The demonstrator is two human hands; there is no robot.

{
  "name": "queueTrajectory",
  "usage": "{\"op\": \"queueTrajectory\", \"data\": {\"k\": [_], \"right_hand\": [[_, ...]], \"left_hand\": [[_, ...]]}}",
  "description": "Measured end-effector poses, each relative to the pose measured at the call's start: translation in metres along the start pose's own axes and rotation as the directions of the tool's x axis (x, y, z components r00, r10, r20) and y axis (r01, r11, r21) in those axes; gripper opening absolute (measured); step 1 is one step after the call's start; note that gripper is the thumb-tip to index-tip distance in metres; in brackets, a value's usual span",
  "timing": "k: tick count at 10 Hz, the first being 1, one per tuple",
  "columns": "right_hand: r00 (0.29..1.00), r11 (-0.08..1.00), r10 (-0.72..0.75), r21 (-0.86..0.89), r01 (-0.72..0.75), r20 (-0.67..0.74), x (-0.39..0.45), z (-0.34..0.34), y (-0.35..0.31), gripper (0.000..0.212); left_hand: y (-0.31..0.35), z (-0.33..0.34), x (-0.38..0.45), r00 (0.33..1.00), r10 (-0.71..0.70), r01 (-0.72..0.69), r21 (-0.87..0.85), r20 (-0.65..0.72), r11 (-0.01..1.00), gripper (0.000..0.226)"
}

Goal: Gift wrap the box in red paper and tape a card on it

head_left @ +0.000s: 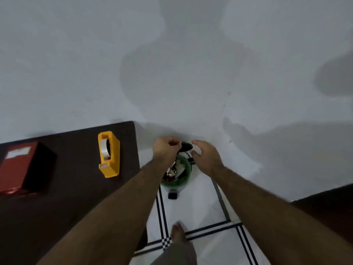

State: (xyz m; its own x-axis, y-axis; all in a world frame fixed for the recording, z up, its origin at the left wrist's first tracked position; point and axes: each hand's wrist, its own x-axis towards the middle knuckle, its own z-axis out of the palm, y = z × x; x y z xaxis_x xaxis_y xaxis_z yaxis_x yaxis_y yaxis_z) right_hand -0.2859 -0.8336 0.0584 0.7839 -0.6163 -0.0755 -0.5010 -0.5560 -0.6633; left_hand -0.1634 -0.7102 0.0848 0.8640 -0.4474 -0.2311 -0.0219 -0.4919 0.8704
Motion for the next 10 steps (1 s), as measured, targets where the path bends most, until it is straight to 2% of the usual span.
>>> {"op": "queueTrajectory", "data": {"k": [1,3,6,8,10], "right_hand": [[0.995,1.000,0.007,-0.022,-0.005,0.097,0.031,0.029,0.027,0.048],[0.968,0.993,0.070,-0.111,-0.044,0.242,0.072,0.085,0.071,0.048],[0.897,0.978,0.150,-0.196,-0.073,0.416,0.085,0.173,0.145,0.049],[0.896,0.973,0.193,-0.194,-0.124,0.399,0.115,0.211,0.178,0.046],[0.895,0.974,0.169,-0.209,-0.088,0.413,0.154,0.226,0.180,0.049]], "left_hand": [[-0.032,0.021,0.029,0.999,-0.043,0.045,0.052,-0.031,0.998,0.010],[-0.094,0.054,0.070,0.969,-0.236,0.239,0.039,-0.072,0.970,0.019],[-0.198,0.113,0.111,0.897,-0.432,0.434,0.003,-0.090,0.901,0.025],[-0.248,0.149,0.155,0.890,-0.454,0.453,-0.028,-0.041,0.891,0.029],[-0.266,0.147,0.172,0.860,-0.510,0.509,0.042,-0.002,0.860,0.037]]}}
